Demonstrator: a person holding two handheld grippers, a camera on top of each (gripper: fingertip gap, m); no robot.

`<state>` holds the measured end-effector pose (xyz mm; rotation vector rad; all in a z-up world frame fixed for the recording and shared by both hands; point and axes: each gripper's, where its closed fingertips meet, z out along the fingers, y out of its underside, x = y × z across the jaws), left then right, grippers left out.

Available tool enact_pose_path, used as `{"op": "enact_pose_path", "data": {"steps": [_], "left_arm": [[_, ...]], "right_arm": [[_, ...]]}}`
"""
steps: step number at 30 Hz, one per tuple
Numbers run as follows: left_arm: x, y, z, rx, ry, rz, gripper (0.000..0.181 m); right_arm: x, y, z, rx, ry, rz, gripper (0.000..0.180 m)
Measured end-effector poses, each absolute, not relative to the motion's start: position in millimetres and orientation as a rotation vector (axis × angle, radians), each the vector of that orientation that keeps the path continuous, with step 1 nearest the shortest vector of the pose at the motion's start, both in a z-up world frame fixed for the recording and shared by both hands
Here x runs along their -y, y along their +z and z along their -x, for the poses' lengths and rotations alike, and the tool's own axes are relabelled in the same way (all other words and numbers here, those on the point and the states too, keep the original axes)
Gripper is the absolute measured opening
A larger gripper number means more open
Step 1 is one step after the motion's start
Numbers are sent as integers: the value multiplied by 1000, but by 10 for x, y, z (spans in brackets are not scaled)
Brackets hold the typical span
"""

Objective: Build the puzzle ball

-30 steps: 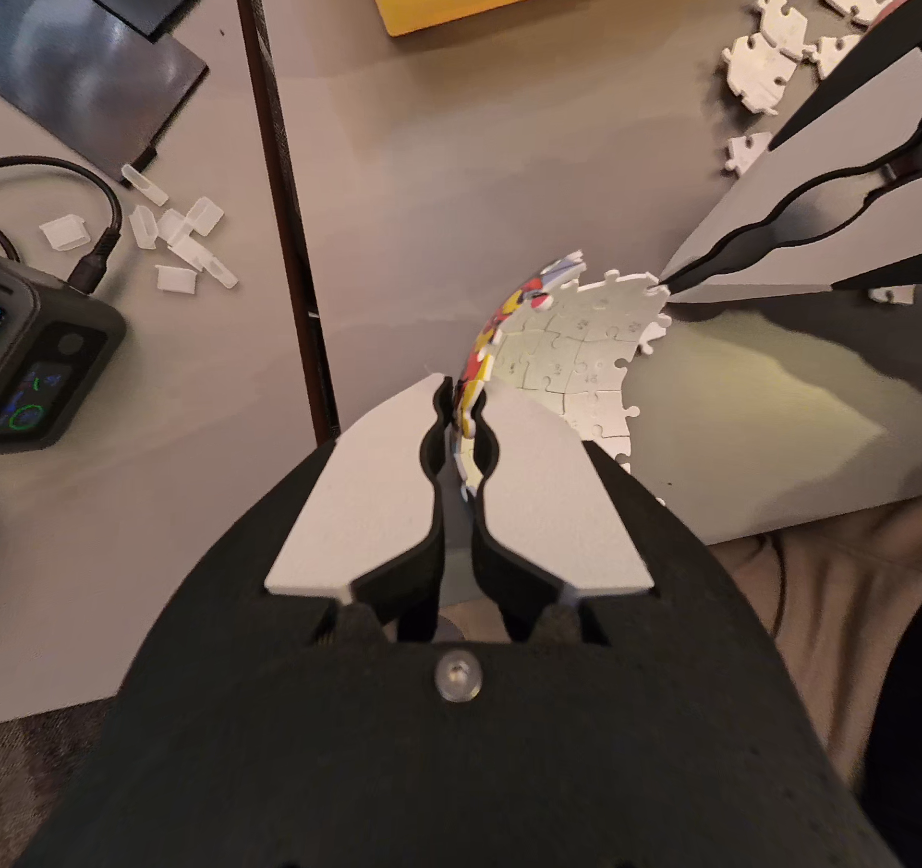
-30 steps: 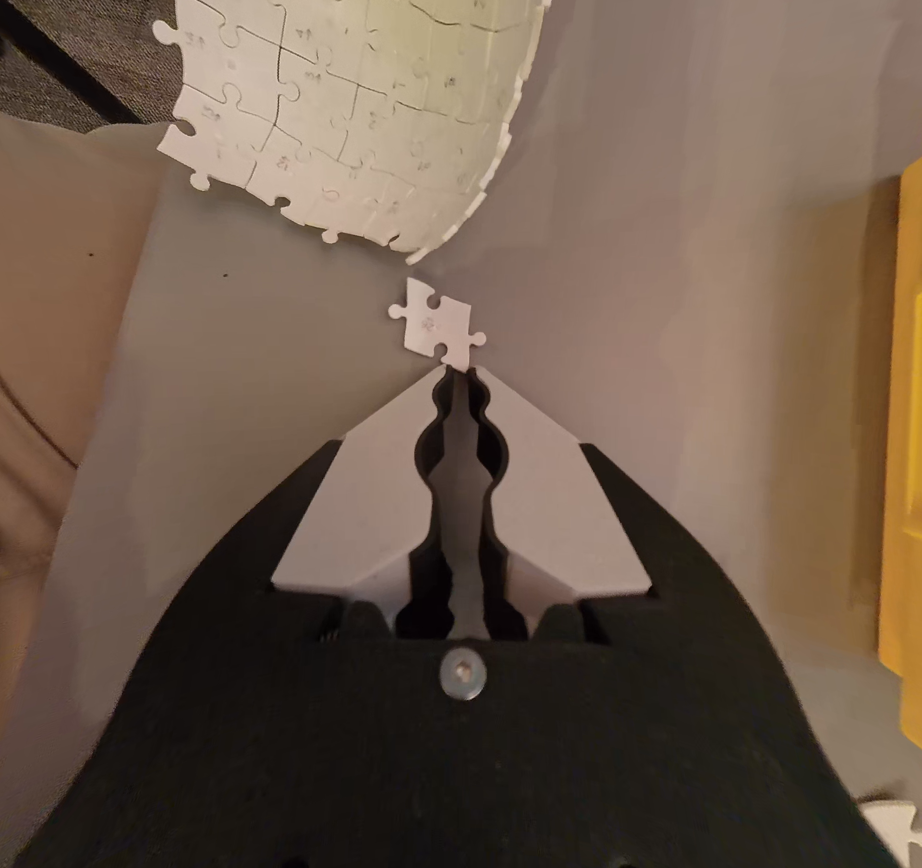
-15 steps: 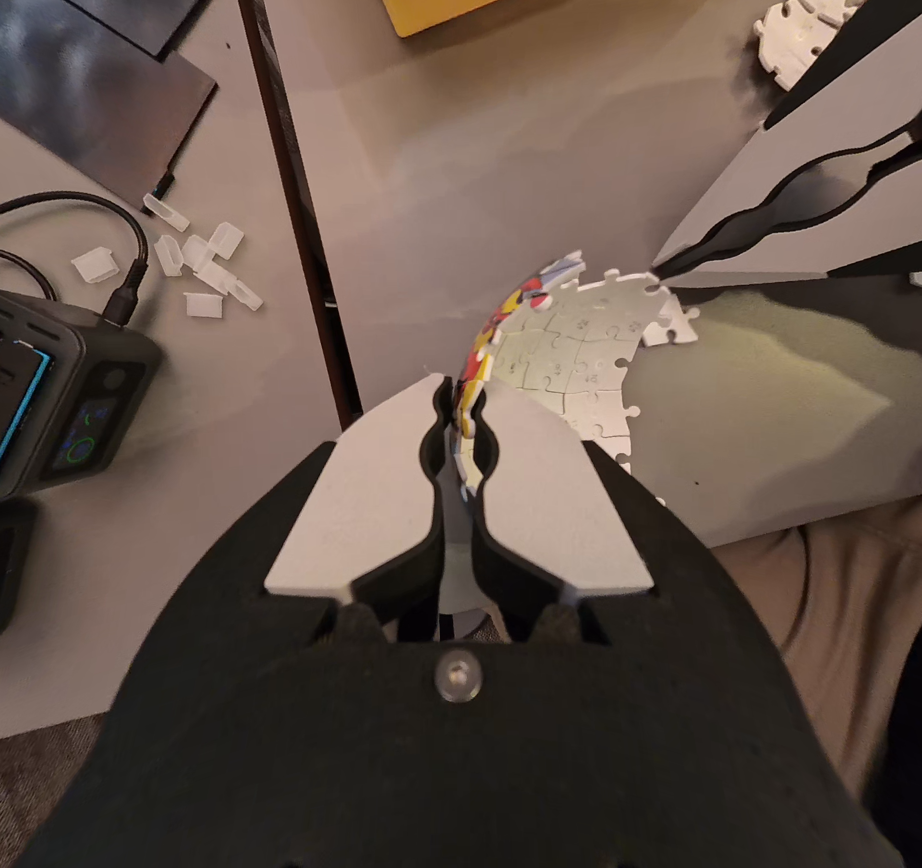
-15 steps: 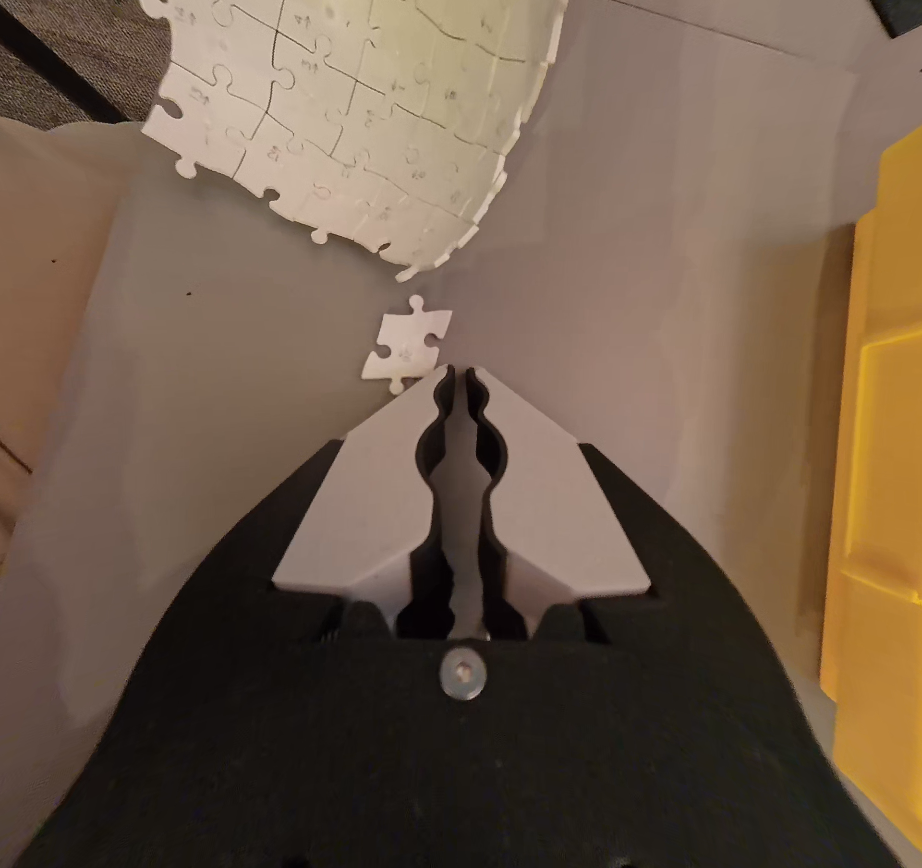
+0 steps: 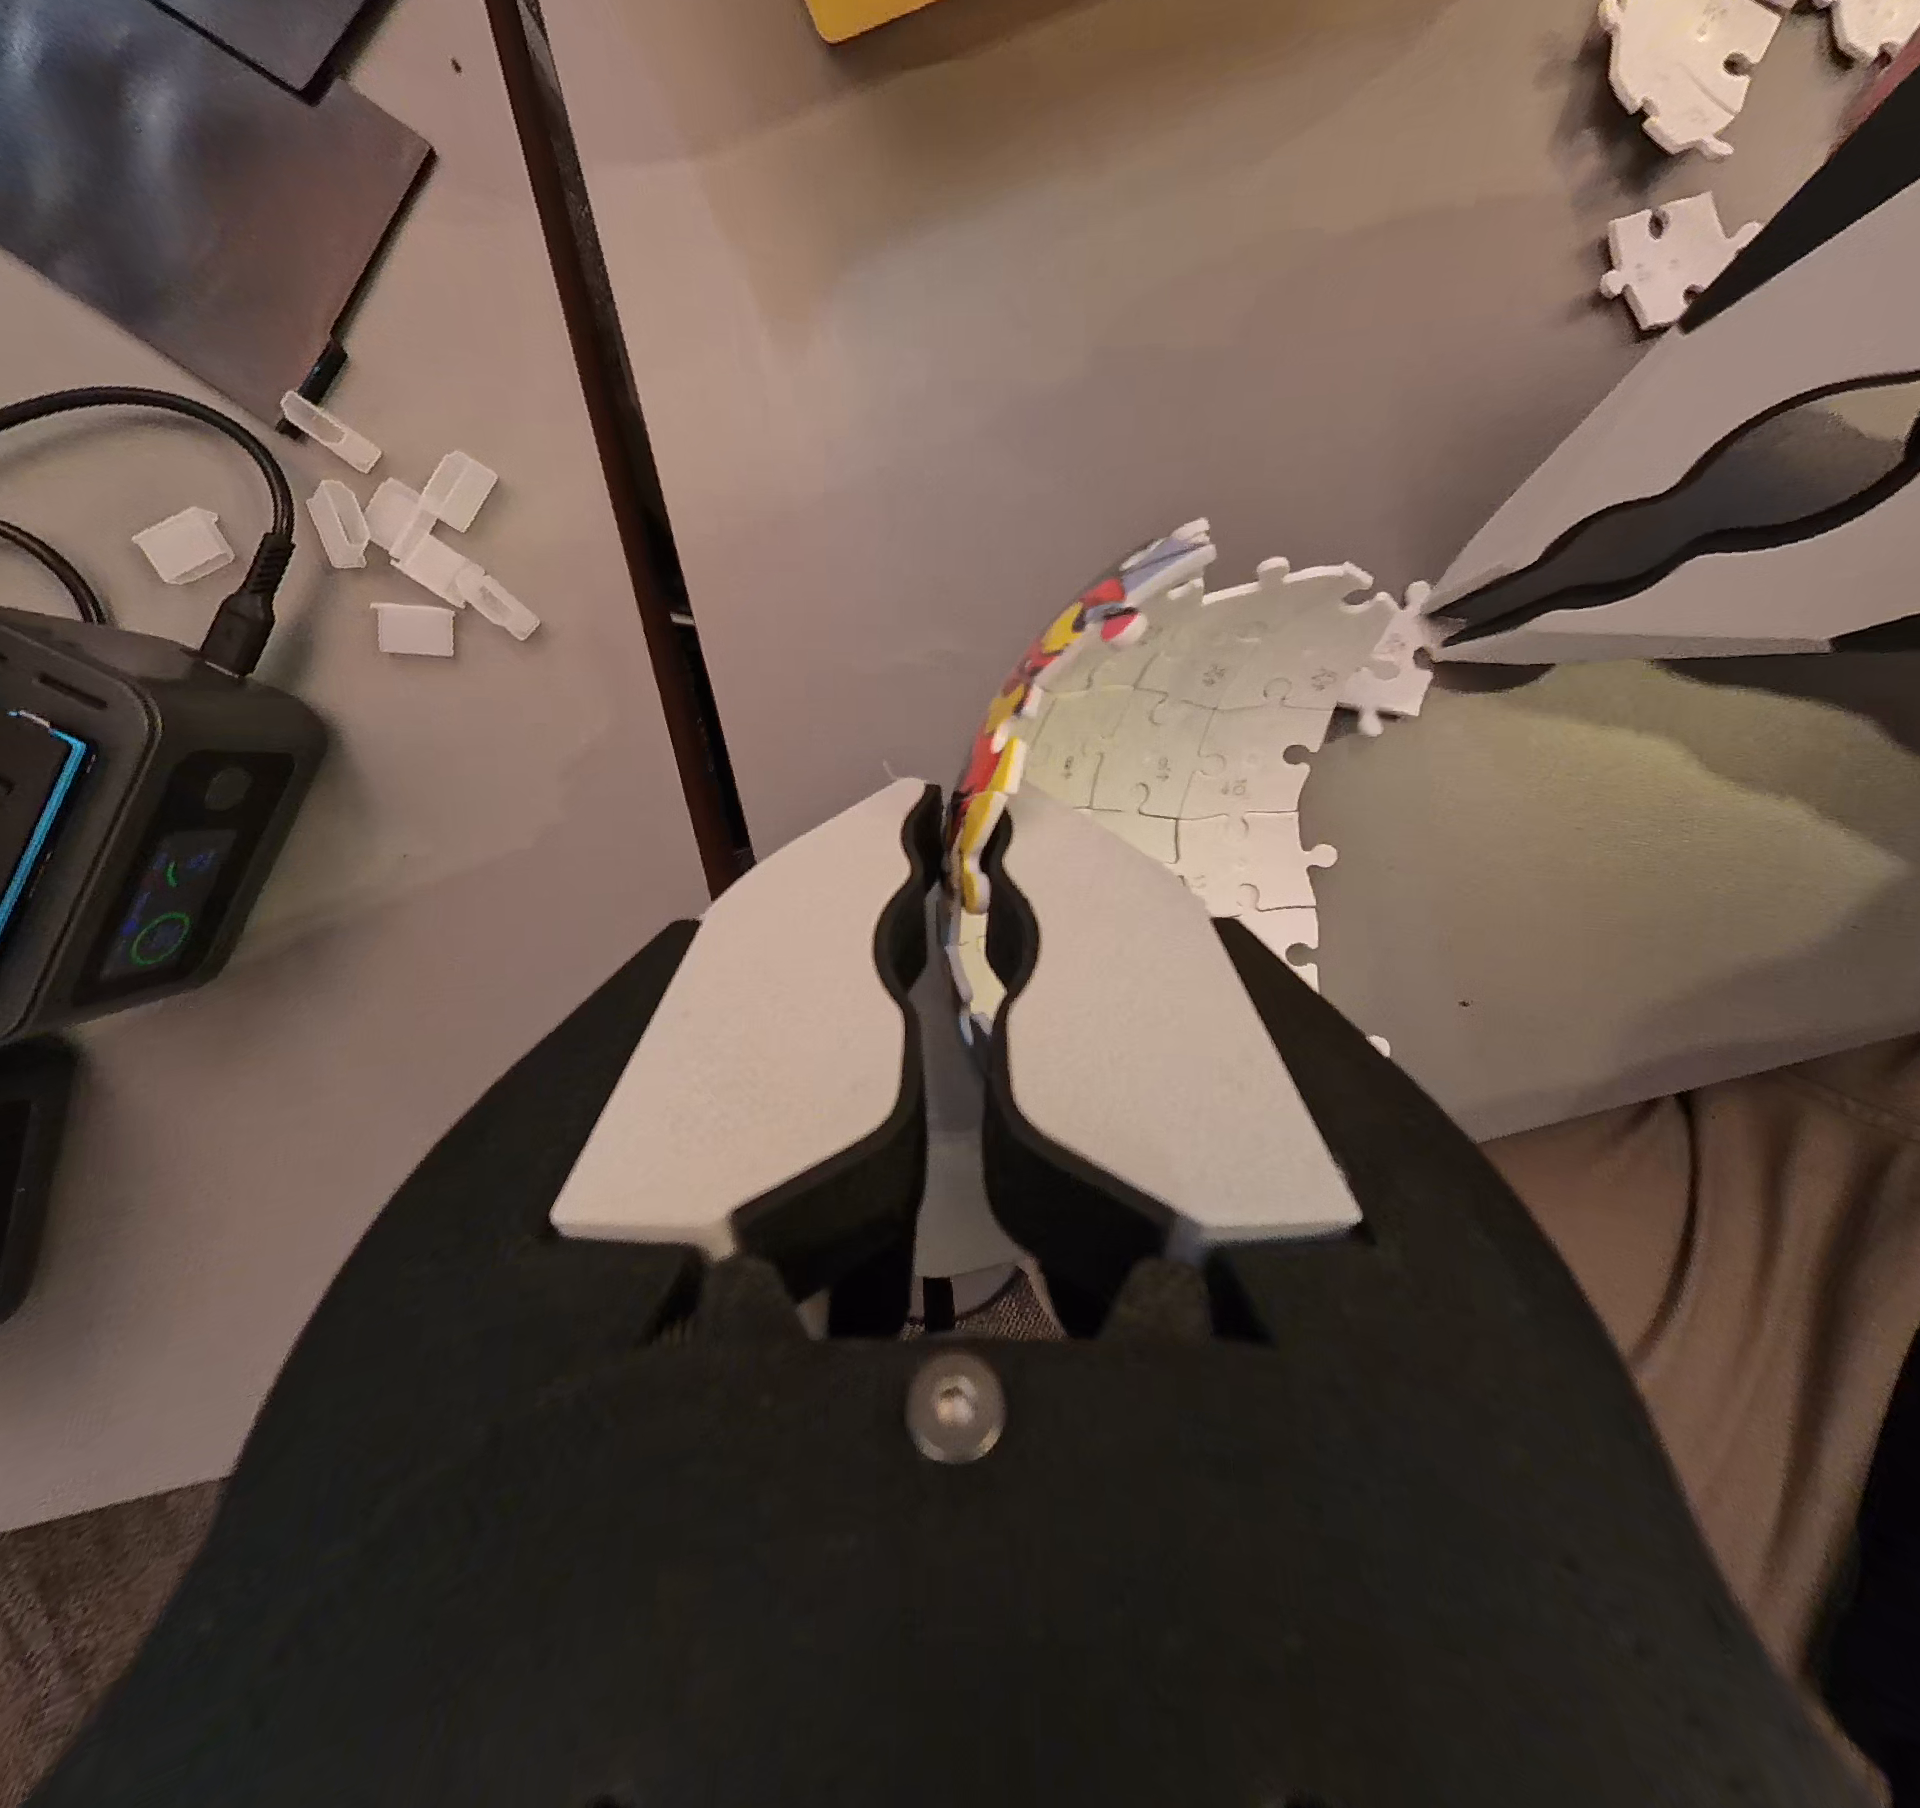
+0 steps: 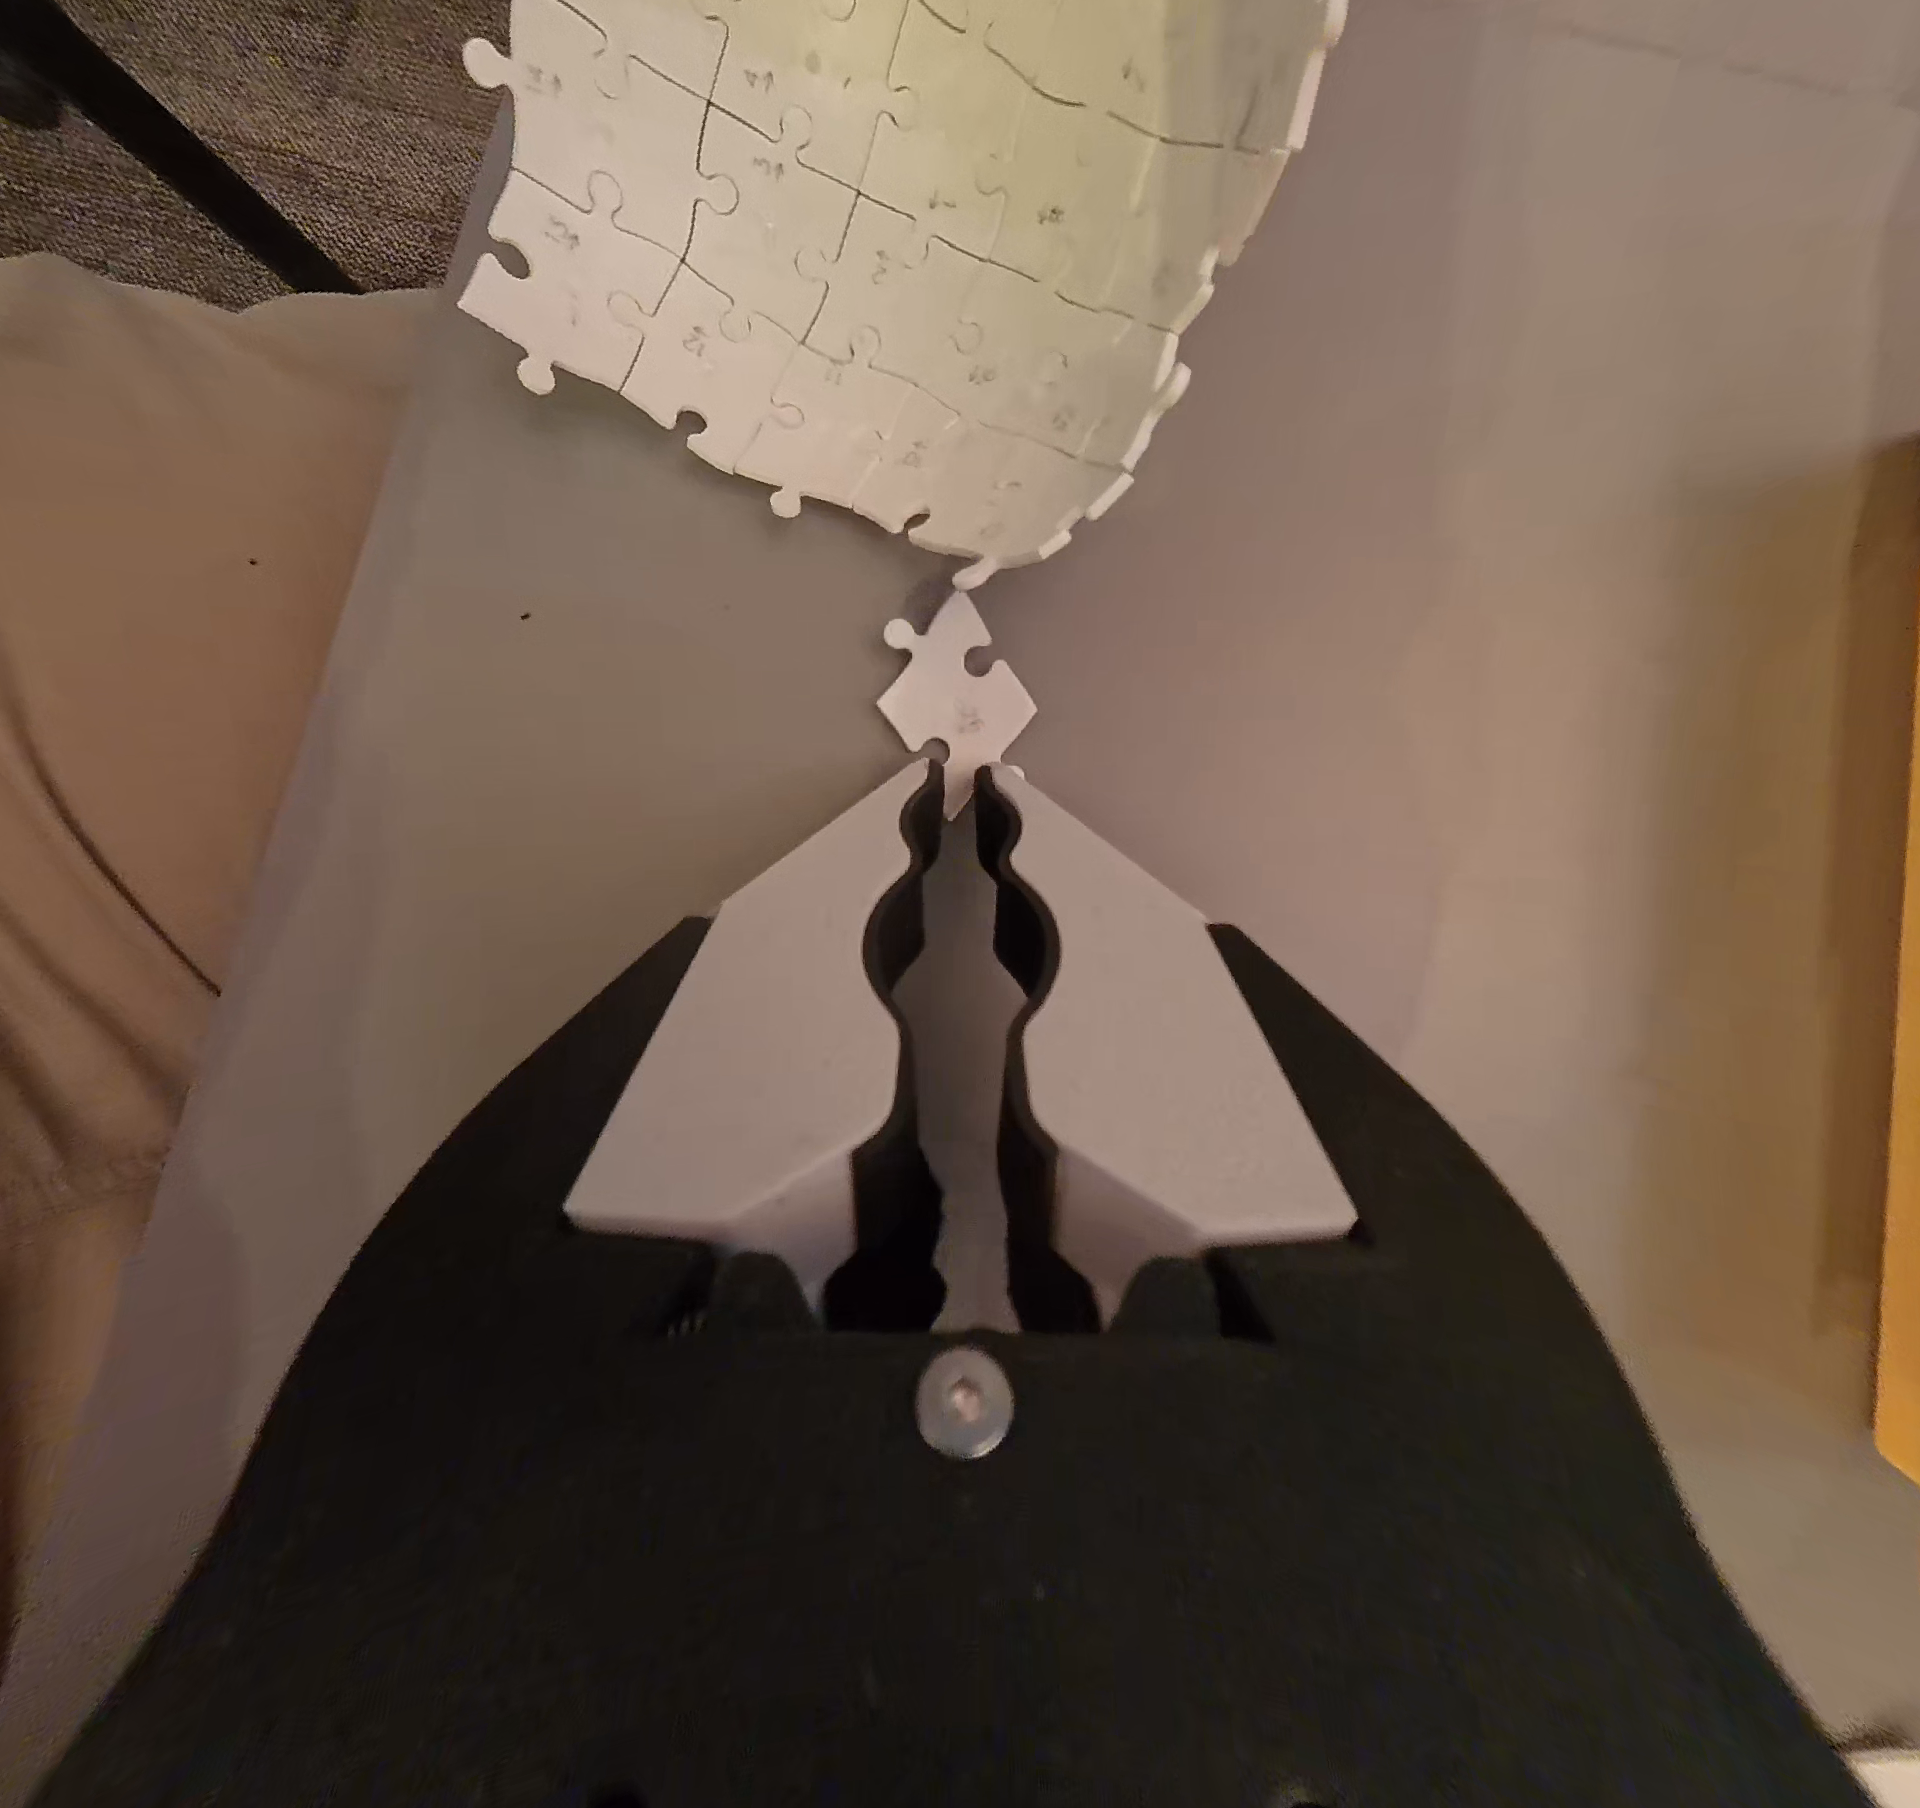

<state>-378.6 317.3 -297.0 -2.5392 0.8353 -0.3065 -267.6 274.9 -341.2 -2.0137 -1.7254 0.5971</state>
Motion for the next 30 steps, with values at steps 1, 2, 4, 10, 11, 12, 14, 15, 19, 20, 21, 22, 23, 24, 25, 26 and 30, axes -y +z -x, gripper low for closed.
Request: {"op": "enact_pose_path", "data": {"steps": [1, 2, 4, 10, 11, 12, 14, 15, 19, 20, 21, 22, 23, 24, 25, 26, 30], "left_arm": [[-3173, -2969, 3782, -838, -303, 2540, 6], [-3175, -2966, 3778, -840, -300, 2539, 6], [-3179, -2963, 3776, -842, -296, 2540, 6], [-3185, -2963, 3770, -842, -293, 2540, 6], [-3184, -2964, 3773, -841, -293, 2541, 6], [-3183, -2964, 3778, -839, -293, 2542, 6], [-3181, -2964, 3790, -834, -293, 2543, 5], [-3182, -2963, 3796, -832, -292, 2543, 5], [-3177, -2963, 3803, -830, -293, 2543, 5], [-3176, -2964, 3801, -830, -294, 2543, 5], [-3175, -2964, 3801, -831, -295, 2542, 6], [-3174, -2963, 3800, -831, -296, 2542, 5], [-3172, -2963, 3802, -831, -296, 2542, 5], [-3169, -2962, 3804, -831, -296, 2543, 5], [-3167, -2961, 3808, -830, -295, 2543, 5], [-3167, -2959, 3811, -829, -296, 2542, 5], [-3166, -2955, 3806, -829, -297, 2541, 5]], "right_arm": [[-2744, -3410, 2681, 1722, 601, 2014, 4], [-2740, -3410, 2683, 1721, 602, 2017, 4], [-2723, -3411, 2683, 1717, 608, 2021, 4], [-2636, -3411, 2693, 1705, 637, 2035, 3], [-2626, -3411, 2696, 1693, 642, 2047, 3], [-2610, -3409, 2700, 1689, 646, 2054, 3], [-2577, -3410, 2714, 1675, 652, 2069, 3], [-2563, -3411, 2720, 1665, 654, 2081, 3], [-2480, -3405, 2753, 1673, 665, 2079, 3], [-2470, -3407, 2760, 1669, 674, 2084, 4], [-2451, -3405, 2772, 1664, 694, 2090, 4], [-2431, -3398, 2784, 1662, 711, 2091, 4], [-2416, -3382, 2793, 1658, 723, 2088, 4], [-2410, -3363, 2799, 1649, 736, 2089, 4], [-2414, -3353, 2795, 1638, 739, 2096, 4], [-2422, -3349, 2785, 1635, 735, 2100, 4], [-2429, -3386, 2776, 1644, 720, 2107, 4]]}}
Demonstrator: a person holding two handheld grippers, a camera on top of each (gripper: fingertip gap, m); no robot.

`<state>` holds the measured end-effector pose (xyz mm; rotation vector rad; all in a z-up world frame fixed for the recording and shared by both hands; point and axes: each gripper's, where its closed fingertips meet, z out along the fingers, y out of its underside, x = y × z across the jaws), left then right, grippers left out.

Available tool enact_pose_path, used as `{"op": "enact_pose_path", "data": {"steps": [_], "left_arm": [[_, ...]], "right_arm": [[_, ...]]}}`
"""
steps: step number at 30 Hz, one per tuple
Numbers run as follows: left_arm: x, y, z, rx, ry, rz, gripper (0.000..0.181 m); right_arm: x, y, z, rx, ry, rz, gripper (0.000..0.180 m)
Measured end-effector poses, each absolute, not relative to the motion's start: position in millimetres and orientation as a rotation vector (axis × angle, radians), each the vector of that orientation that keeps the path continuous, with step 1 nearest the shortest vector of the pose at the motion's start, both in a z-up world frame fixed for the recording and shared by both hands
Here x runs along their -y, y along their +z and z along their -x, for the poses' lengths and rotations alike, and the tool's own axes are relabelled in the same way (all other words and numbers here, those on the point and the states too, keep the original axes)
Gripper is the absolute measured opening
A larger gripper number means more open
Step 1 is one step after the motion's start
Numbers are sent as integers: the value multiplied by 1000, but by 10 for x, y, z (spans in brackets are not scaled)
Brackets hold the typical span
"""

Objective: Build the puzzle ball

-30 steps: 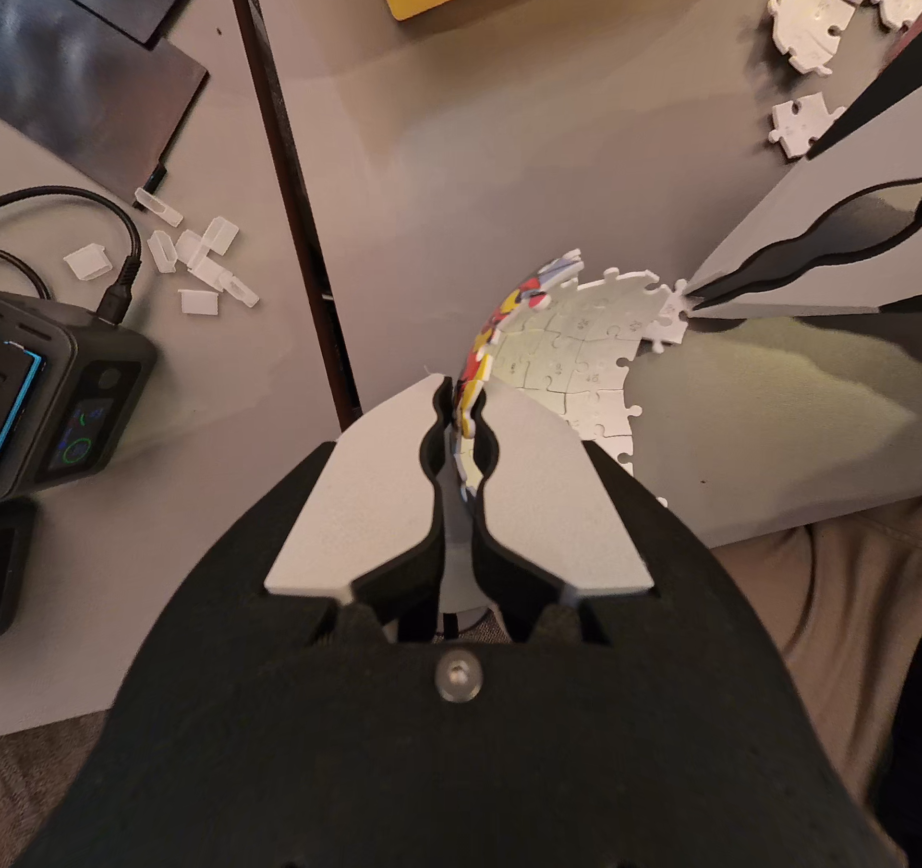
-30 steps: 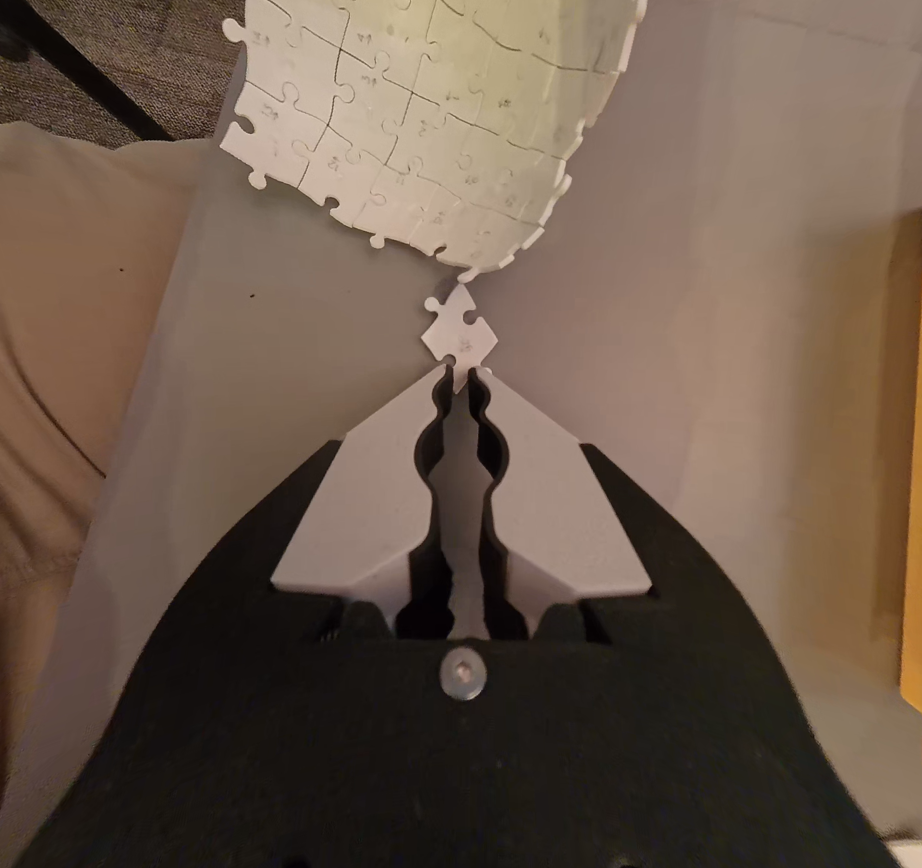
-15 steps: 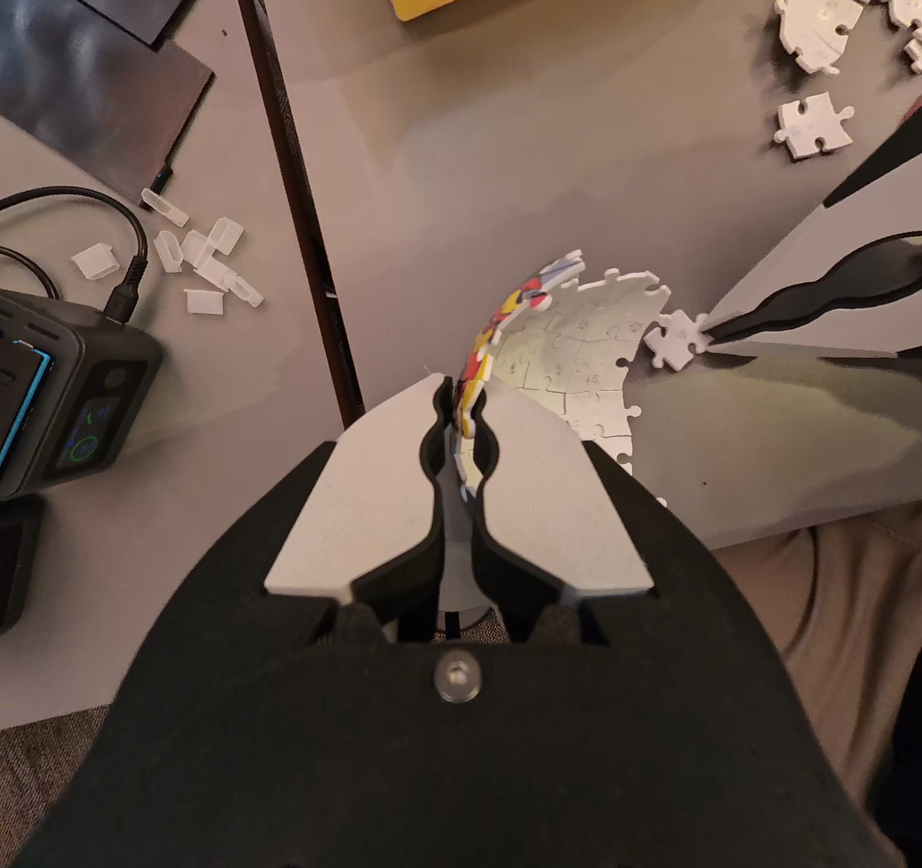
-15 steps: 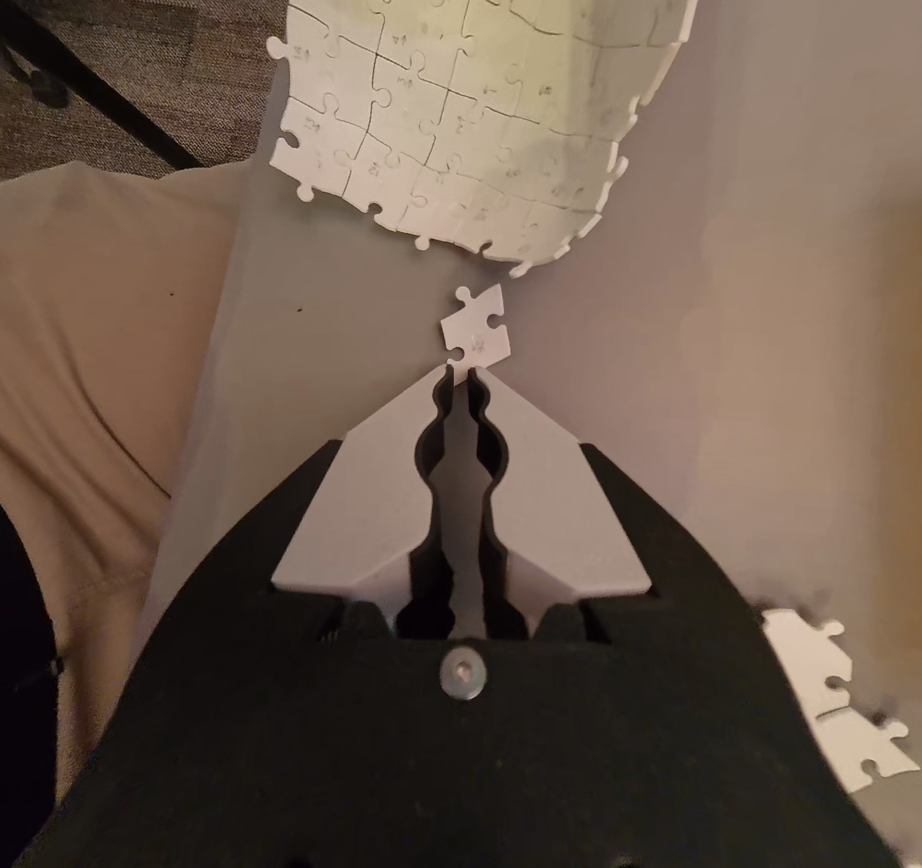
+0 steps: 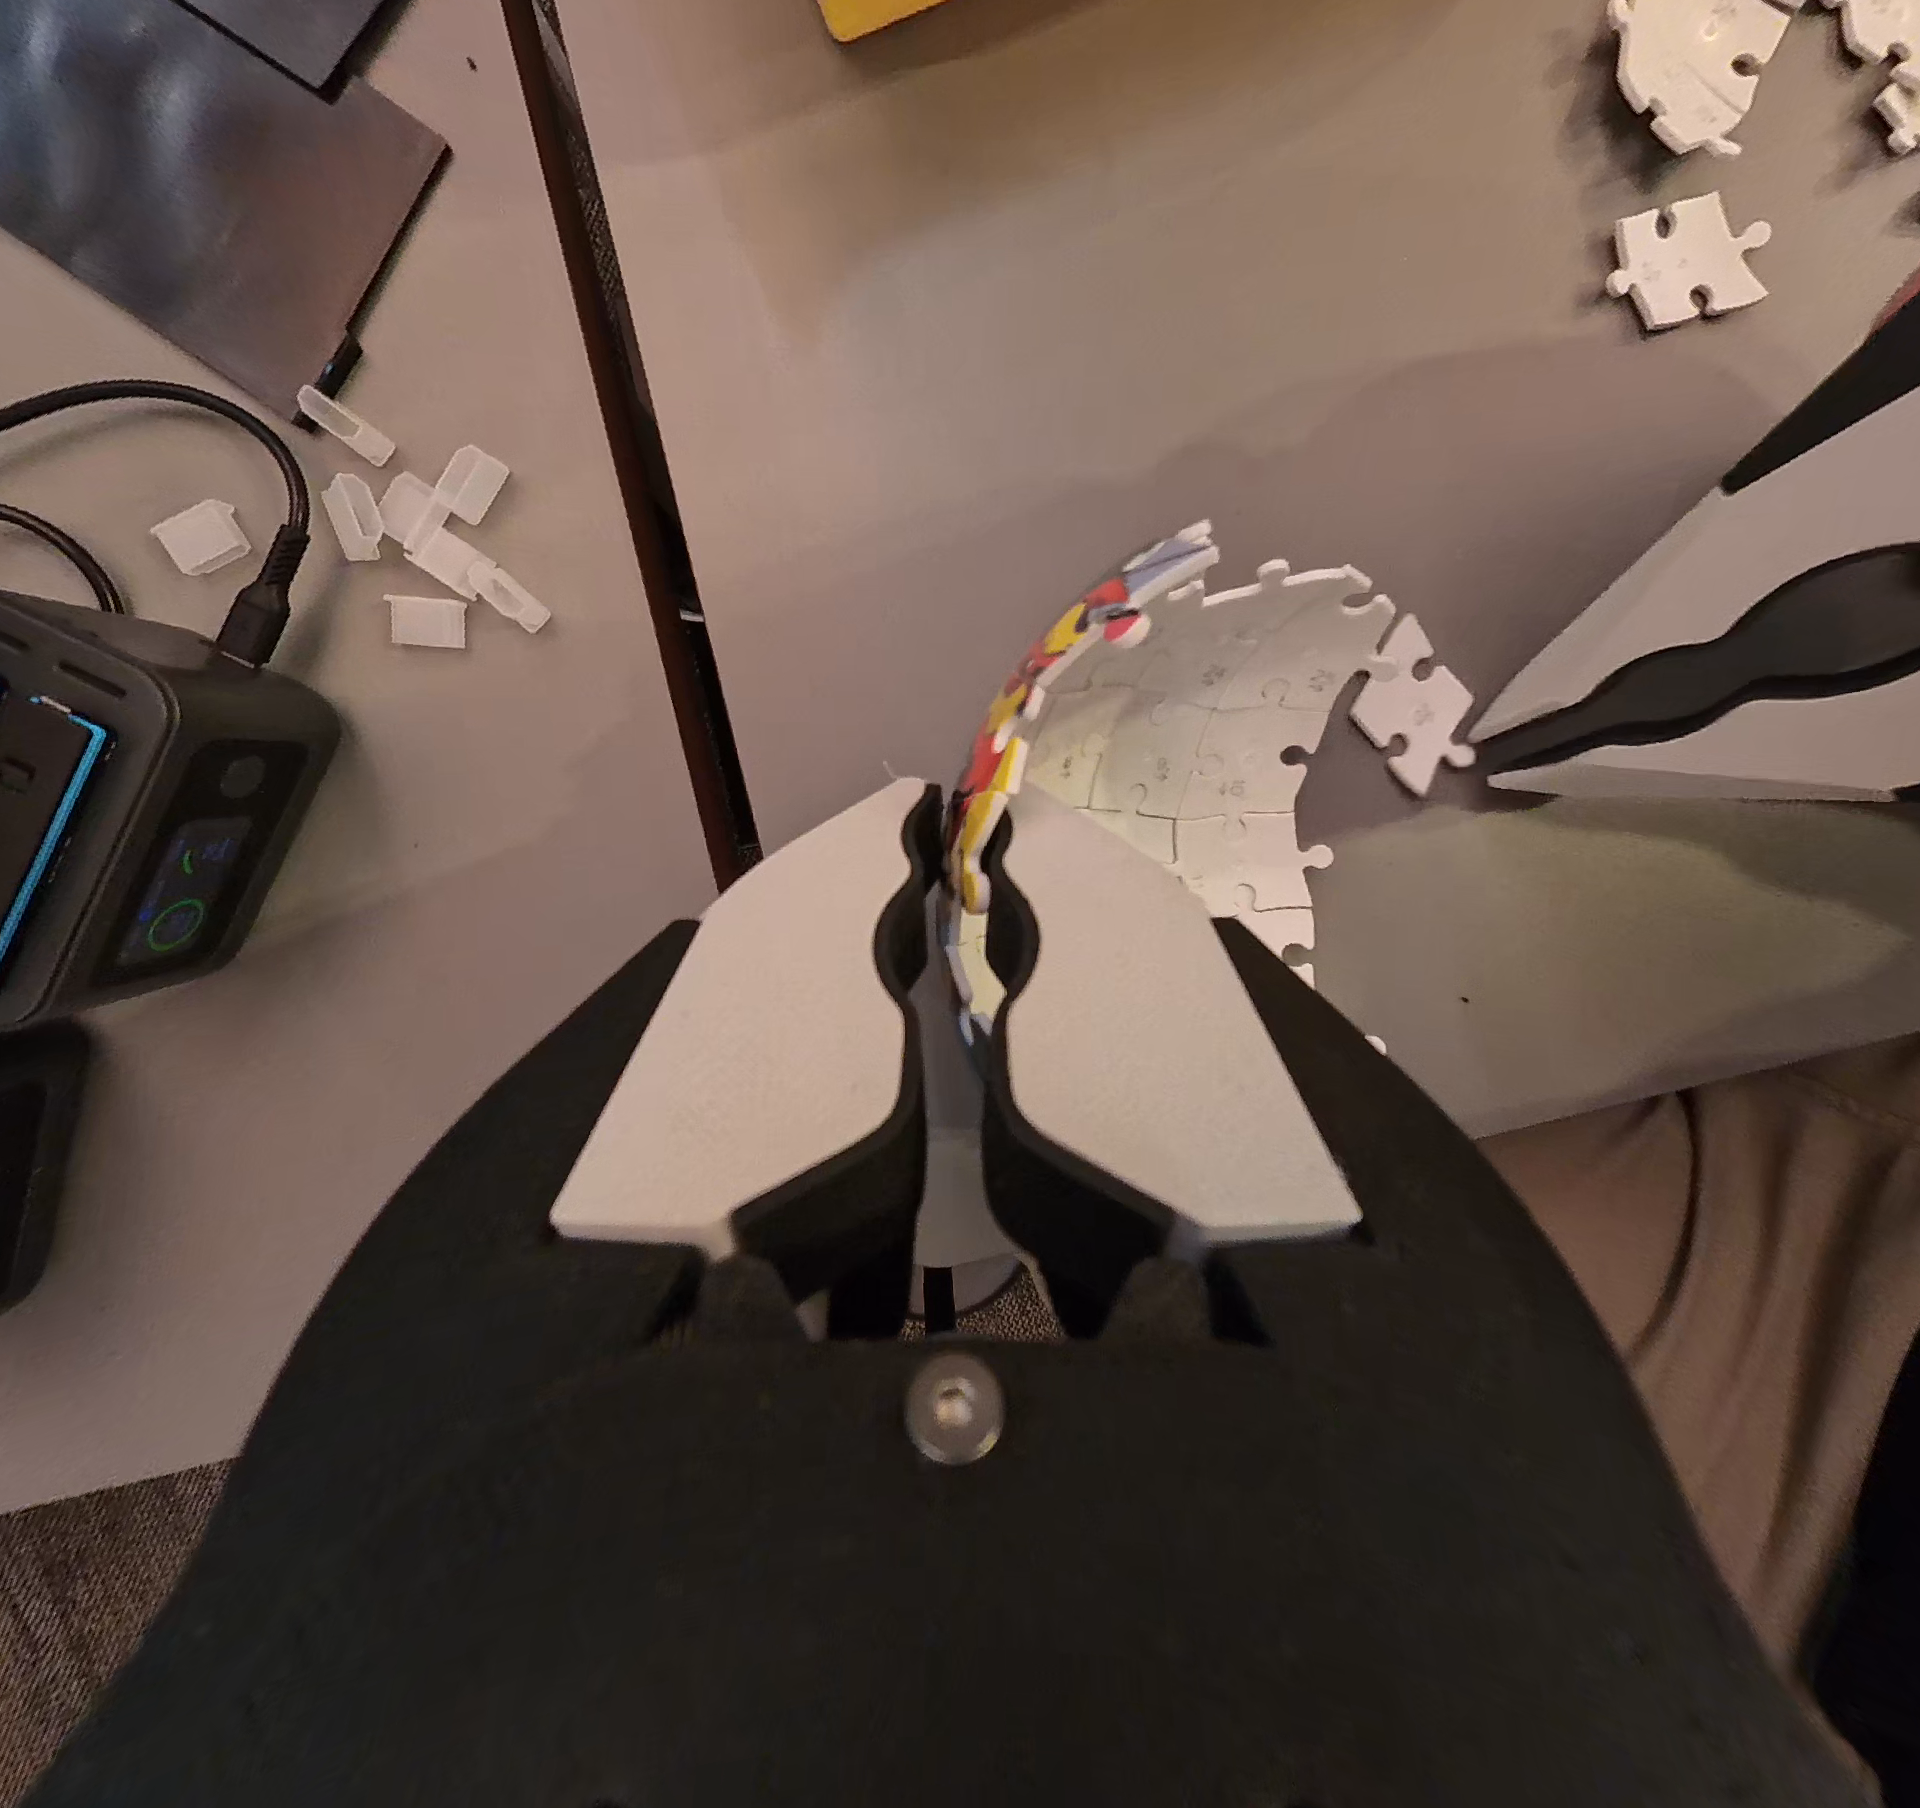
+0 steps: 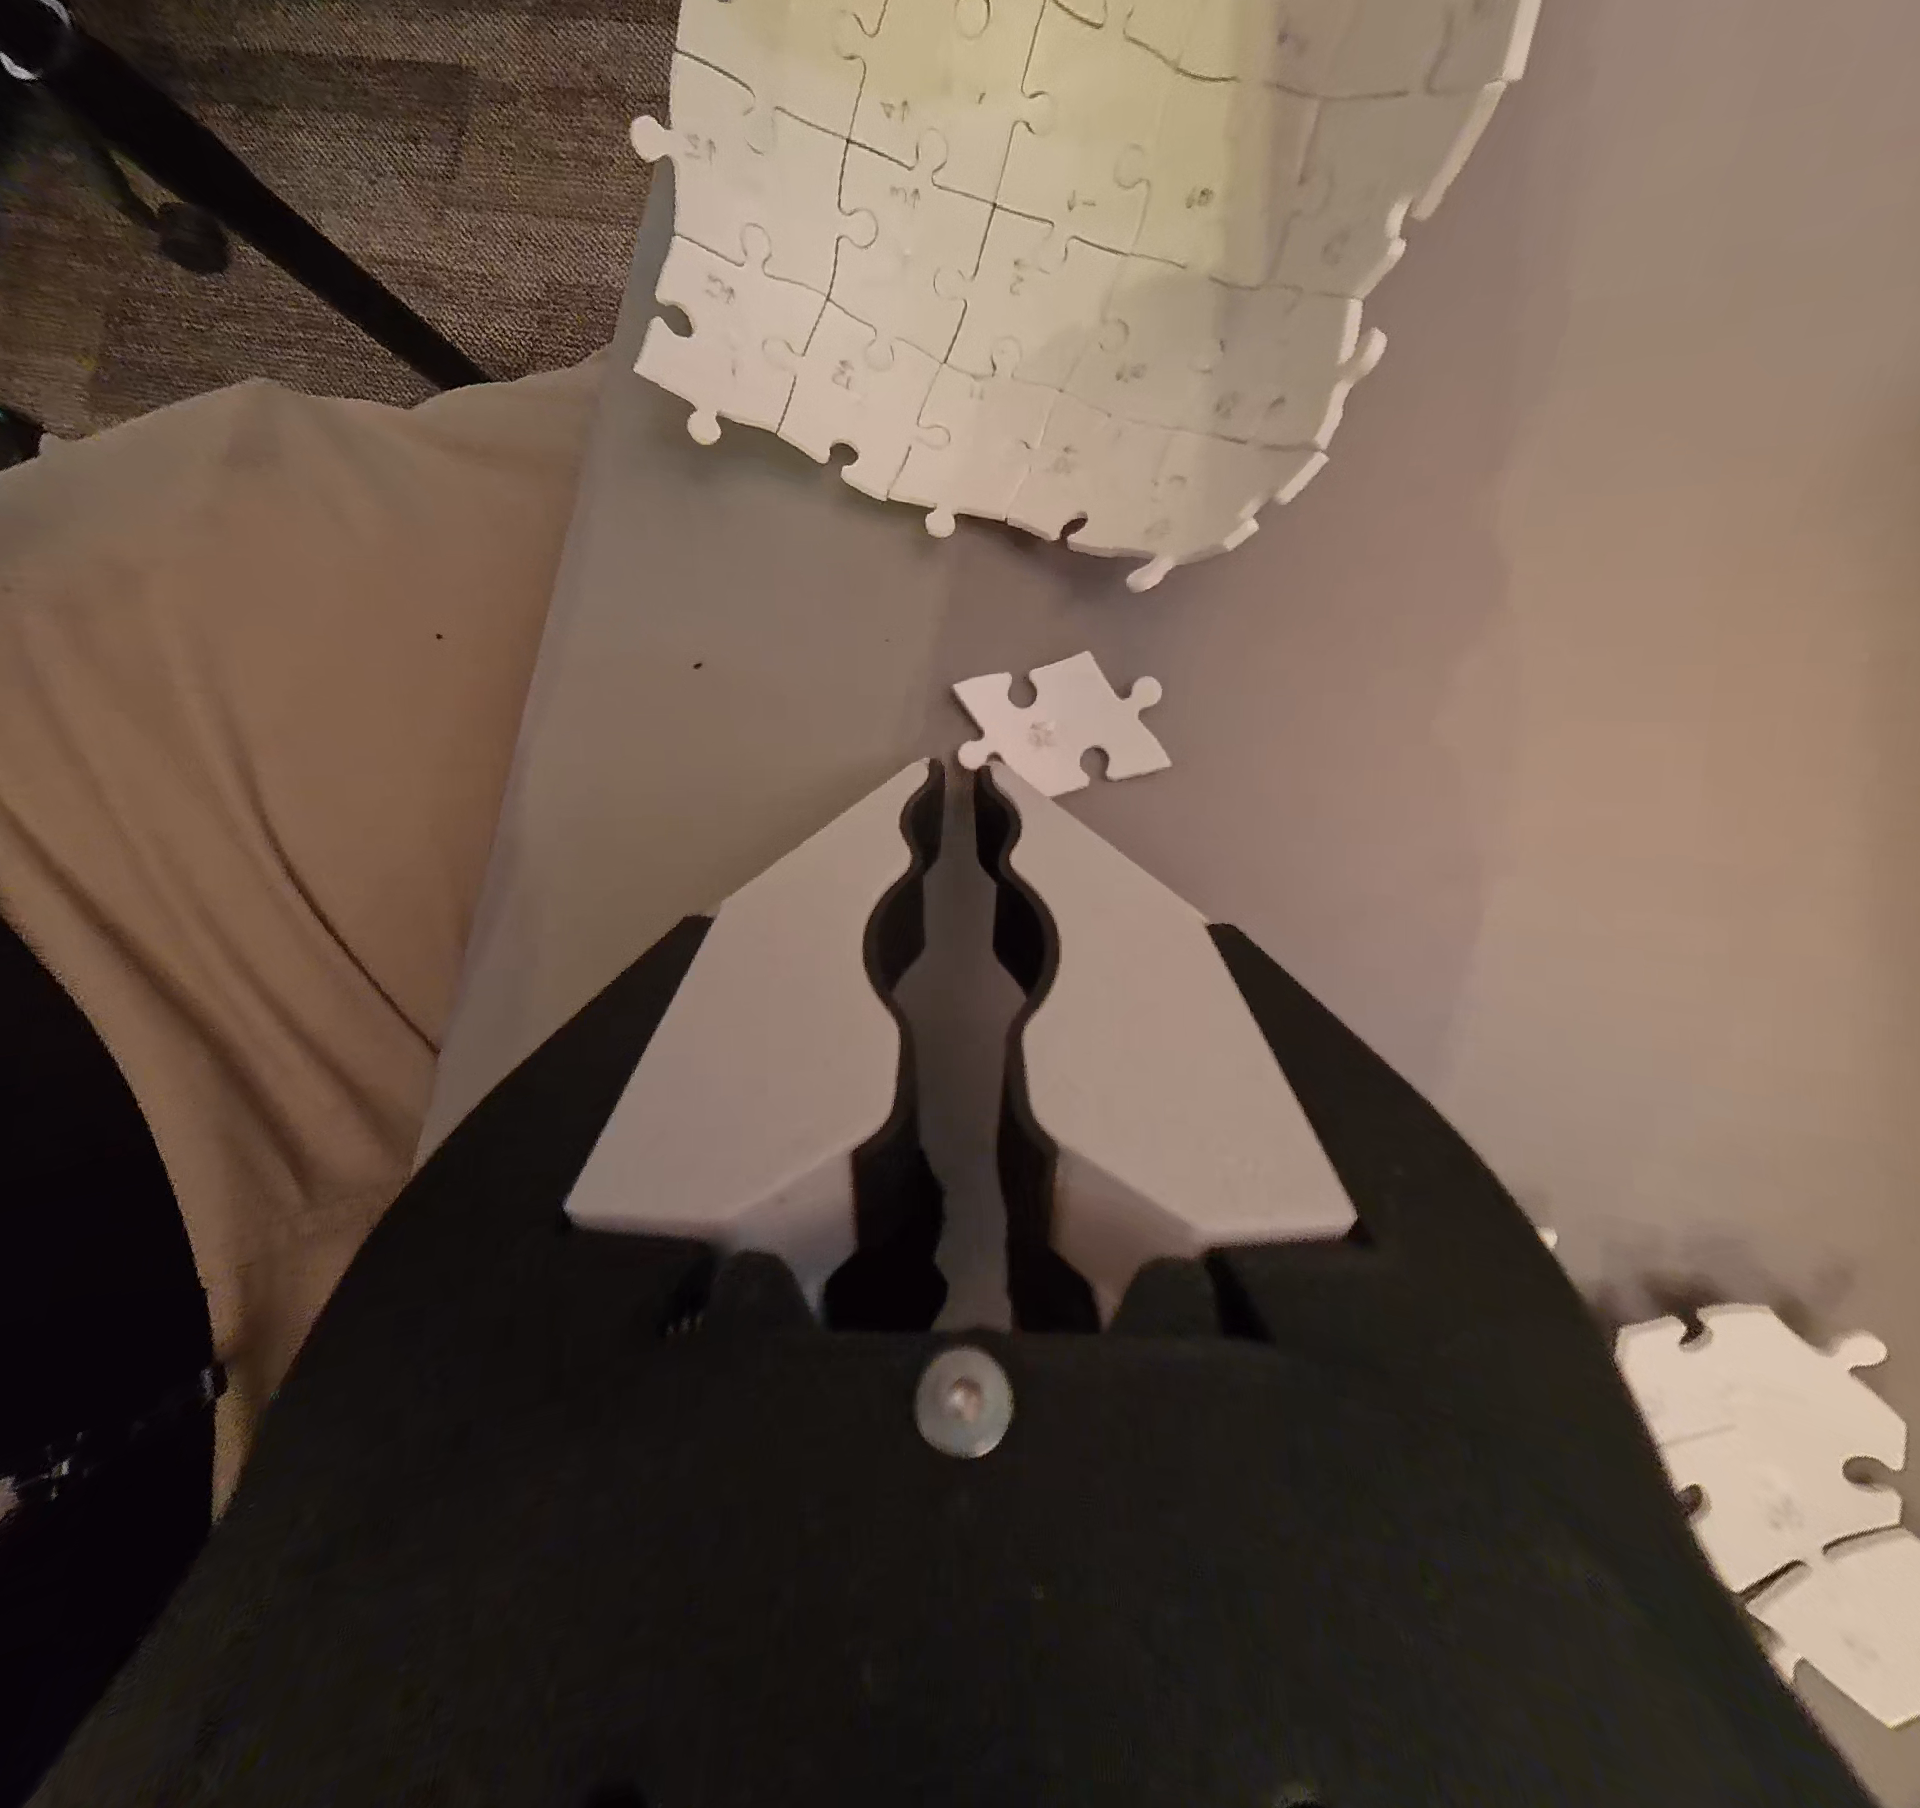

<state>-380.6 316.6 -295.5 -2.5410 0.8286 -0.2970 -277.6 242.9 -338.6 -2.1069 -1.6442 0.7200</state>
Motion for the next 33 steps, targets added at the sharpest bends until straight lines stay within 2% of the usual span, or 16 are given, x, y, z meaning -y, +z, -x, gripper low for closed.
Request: {"op": "enact_pose_path", "data": {"steps": [15, 33], "left_arm": [[-3112, -2935, 3768, -853, -283, 2552, 5], [-3136, -2897, 3844, -836, -283, 2545, 5]], "right_arm": [[-2442, -3330, 2727, 1595, 759, 2105, 5], [-2711, -3363, 2717, 1581, 572, 2138, 6]]}}
